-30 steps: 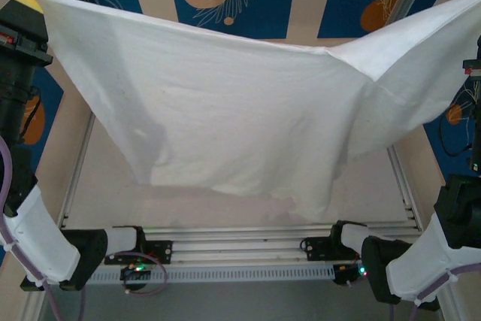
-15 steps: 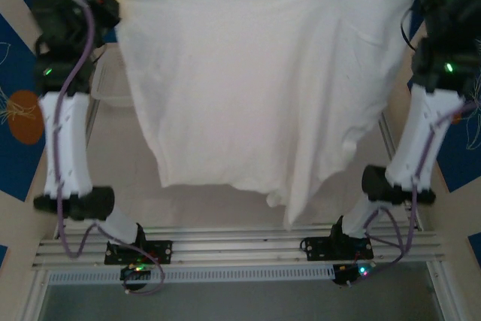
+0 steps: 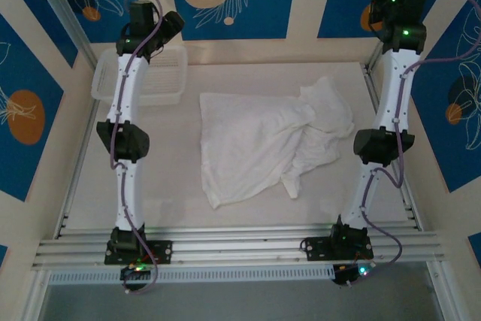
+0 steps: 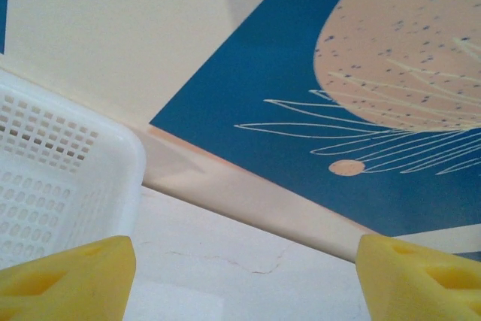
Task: Fold the inside-out t-shirt
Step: Flatten out the T-shirt at the center of the table, then smooth out the T-shirt at the center of the table.
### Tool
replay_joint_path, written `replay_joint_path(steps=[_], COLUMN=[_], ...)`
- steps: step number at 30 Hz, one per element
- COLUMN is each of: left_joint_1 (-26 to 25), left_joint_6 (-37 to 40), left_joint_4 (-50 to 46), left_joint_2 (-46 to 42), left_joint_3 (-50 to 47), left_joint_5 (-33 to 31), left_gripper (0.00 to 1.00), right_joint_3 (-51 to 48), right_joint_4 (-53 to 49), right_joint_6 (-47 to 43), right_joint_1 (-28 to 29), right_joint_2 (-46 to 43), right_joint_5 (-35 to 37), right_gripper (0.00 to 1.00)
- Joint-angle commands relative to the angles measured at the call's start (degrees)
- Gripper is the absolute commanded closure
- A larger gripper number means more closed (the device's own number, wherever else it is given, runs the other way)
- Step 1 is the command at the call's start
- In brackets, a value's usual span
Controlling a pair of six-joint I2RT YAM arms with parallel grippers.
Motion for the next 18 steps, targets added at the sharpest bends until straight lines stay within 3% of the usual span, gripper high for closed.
replay_joint_path(steps=[1, 4, 7, 11, 14, 16, 17, 18], left_joint_1=[-1.72, -5.90, -11.31, -19.10, -24.92, -27.88, -29.00, -29.54], left_joint_6=[4.91, 7.98, 8.04, 5.09, 2.94, 1.78, 1.03, 0.14], left_joint_4=[-1.99, -0.18, 6.42, 11.37, 11.91, 12.13, 12.93, 14.02], left_joint_2=[-10.70, -22.02, -35.10, -47.22, -49.75, -49.21, -48.39, -47.21], left_joint_3=[-4.47, -20.69, -42.73, -65.40, -75.47, -80.23, -82.73, -84.73], left_joint_5=[0.88, 0.66, -0.37, -0.96, -1.41, -2.64, -3.21, -3.21], left_gripper=[0.24, 0.25, 0.26, 0.31, 0.42, 0.61, 0.74, 0.93], right_joint_3=[0.04, -3.90, -14.81, -46.35, -77.40, -91.47, -97.19, -101.84], right_joint_4=[-4.34, -11.82, -17.25, -16.68, -9.75, -8.32, -8.18, -8.64], right_joint_6=[-1.26, -6.81, -19.14, -30.76, -23.57, -17.71, -15.97, -14.26], right_joint_1=[-0.12, 0.96, 5.27, 14.89, 21.22, 22.22, 22.60, 22.73], right_joint_2=[-8.88, -14.68, -24.48, -45.53, -63.31, -70.38, -72.55, -73.62], right_joint_5=[-4.91, -13.20, -18.31, -12.87, -5.49, -4.64, -4.45, -4.31], right_gripper=[0.14, 0.15, 0.14, 0.16, 0.24, 0.34, 0.39, 0.42])
